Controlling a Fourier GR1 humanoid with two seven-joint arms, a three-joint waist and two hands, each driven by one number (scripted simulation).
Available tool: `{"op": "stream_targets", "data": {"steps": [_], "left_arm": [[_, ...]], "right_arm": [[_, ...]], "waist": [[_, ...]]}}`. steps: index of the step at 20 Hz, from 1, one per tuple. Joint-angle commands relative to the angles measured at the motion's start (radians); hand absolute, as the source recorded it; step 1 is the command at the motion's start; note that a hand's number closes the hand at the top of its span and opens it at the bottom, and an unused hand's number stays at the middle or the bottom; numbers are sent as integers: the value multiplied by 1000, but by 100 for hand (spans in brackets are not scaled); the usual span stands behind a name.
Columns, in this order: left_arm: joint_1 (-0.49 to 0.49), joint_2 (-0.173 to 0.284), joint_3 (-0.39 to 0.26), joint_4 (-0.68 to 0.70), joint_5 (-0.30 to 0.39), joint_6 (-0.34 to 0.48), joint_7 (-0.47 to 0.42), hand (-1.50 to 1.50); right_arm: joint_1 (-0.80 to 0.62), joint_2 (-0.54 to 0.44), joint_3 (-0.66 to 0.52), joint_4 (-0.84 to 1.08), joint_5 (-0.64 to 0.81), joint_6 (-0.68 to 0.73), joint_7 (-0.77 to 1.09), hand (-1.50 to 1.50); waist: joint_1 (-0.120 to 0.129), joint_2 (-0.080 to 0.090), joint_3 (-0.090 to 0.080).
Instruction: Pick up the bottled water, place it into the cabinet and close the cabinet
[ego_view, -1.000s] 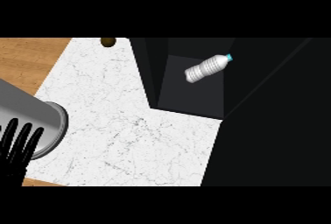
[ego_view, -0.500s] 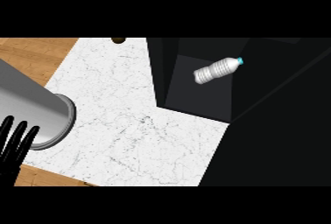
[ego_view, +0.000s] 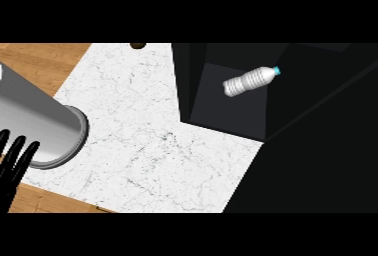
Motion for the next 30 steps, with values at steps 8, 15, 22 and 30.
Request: {"op": "stream_targets", "data": {"steps": [8, 15, 22, 30], "left_arm": [[-4, 14, 23, 10, 21, -19, 6, -150], [-23, 27, 37, 13, 29, -43, 7, -150], [-39, 24, 35, 19, 39, -53, 10, -150], [-35, 37, 50, 40, 44, -69, 14, -150]], "right_arm": [[-92, 72, 85, 15, -17, -22, 104, 150], [-71, 94, 122, 54, -105, -1, 104, 150], [-95, 140, 80, 99, -170, -31, 116, 150], [-239, 178, -34, 156, -141, -72, 209, 150]], "waist": [[-4, 13, 3], [31, 45, 5], [45, 59, 6], [38, 41, 5]]}}
